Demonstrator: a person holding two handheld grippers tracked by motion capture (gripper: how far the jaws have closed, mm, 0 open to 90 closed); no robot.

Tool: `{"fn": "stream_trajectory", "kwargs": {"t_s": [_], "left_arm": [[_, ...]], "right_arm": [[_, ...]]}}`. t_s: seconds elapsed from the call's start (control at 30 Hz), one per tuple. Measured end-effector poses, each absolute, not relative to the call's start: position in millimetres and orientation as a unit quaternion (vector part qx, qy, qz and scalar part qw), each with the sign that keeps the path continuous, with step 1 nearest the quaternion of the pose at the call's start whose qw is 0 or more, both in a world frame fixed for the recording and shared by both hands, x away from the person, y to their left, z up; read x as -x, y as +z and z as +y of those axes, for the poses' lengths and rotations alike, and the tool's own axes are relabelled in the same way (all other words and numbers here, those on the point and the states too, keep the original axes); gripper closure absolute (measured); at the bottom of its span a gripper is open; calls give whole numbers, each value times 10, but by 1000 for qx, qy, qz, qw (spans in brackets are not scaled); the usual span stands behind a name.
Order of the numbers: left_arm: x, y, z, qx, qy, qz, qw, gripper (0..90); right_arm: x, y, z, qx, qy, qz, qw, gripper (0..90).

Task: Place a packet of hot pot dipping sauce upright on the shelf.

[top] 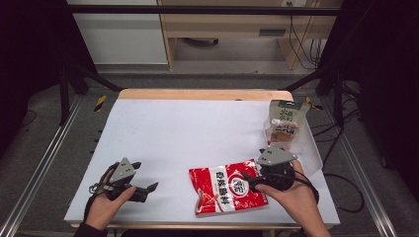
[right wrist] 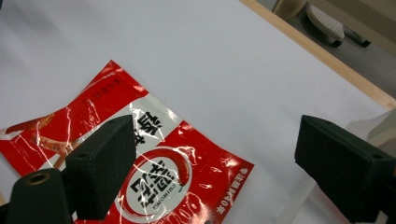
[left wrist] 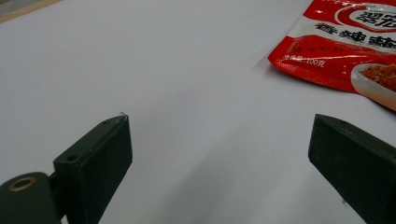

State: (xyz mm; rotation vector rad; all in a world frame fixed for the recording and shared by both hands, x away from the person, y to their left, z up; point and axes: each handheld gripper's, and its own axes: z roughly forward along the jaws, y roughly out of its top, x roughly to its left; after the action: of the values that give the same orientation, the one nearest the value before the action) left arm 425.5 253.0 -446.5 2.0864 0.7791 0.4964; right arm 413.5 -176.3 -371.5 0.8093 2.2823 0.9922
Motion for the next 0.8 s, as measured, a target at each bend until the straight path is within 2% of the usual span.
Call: {"fn": "stream_trajectory", "kwargs": {"t_s": [0.33, 0.57, 0.8], "left_arm": [[-4392, -4350, 2103, -857, 191, 262, 400, 62], [-4543, -4398, 1765, -874, 186, 230, 386, 62], [-4519, -4537, 1683, -876, 184, 229, 383, 65]], "right_arm": [[-4045, -4031, -1655, -306, 363, 848, 236, 143], [-3987, -4155, -1722, -330, 368, 839, 227, 145], [-3915, -4279, -1807, -356, 371, 830, 216, 140]]}}
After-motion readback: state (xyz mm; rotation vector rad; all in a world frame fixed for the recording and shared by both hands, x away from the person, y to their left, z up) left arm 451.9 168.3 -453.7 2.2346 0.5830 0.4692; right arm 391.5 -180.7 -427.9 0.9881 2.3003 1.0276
